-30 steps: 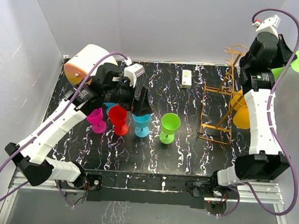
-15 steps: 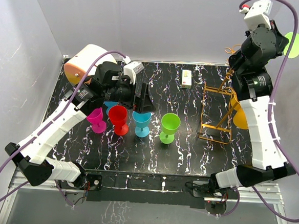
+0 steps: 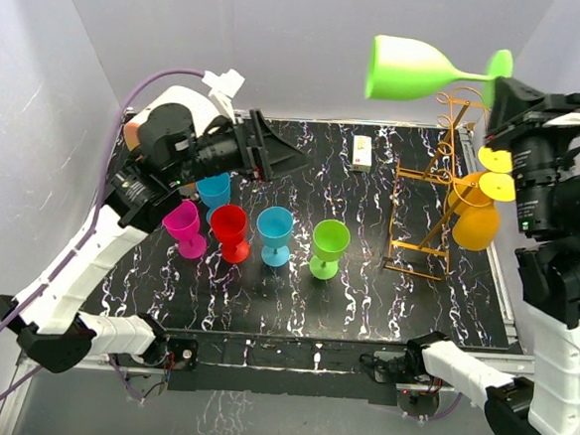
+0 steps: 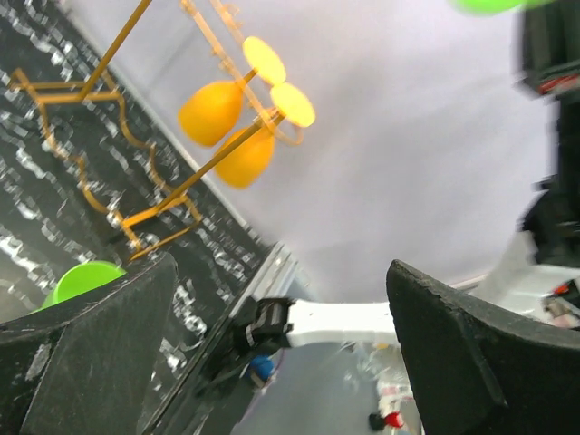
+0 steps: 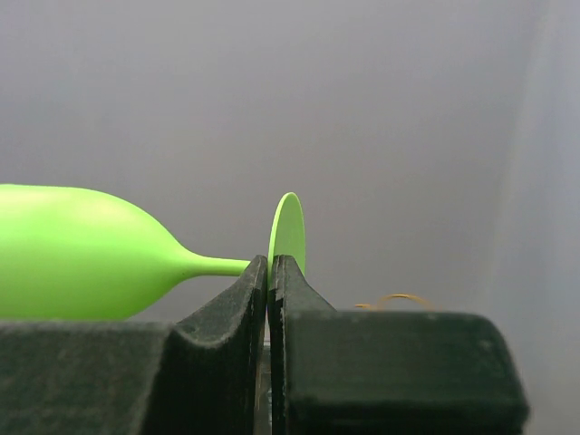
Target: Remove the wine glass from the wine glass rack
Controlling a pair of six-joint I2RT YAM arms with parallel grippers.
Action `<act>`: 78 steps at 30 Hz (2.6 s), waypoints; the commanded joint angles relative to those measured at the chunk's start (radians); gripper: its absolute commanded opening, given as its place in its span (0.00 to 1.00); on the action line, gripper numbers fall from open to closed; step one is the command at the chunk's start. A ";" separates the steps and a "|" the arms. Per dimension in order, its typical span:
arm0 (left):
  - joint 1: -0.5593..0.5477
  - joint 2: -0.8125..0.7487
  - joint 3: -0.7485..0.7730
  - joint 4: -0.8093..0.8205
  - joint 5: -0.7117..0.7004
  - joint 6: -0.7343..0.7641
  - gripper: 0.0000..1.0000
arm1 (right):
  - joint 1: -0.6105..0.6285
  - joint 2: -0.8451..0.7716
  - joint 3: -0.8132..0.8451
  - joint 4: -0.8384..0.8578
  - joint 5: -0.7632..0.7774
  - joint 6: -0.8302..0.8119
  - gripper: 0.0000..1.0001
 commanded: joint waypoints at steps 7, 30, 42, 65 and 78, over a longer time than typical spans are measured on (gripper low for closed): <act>0.006 -0.189 -0.019 0.070 -0.174 -0.147 0.97 | 0.004 -0.072 -0.480 0.460 -0.707 0.566 0.00; 0.006 -0.179 0.014 -0.152 -0.349 -0.093 0.82 | 0.004 -0.079 -0.637 0.625 -0.741 0.715 0.00; 0.006 -0.069 0.139 -0.238 -0.371 -0.038 0.23 | 0.004 -0.053 -0.640 0.600 -0.761 0.693 0.00; 0.150 0.394 0.435 -0.833 -0.599 0.295 0.00 | 0.003 -0.058 -0.370 0.006 -0.297 0.352 0.98; 0.227 0.493 0.246 -0.753 -0.523 0.354 0.00 | 0.004 -0.156 -0.279 -0.105 -0.234 0.219 0.98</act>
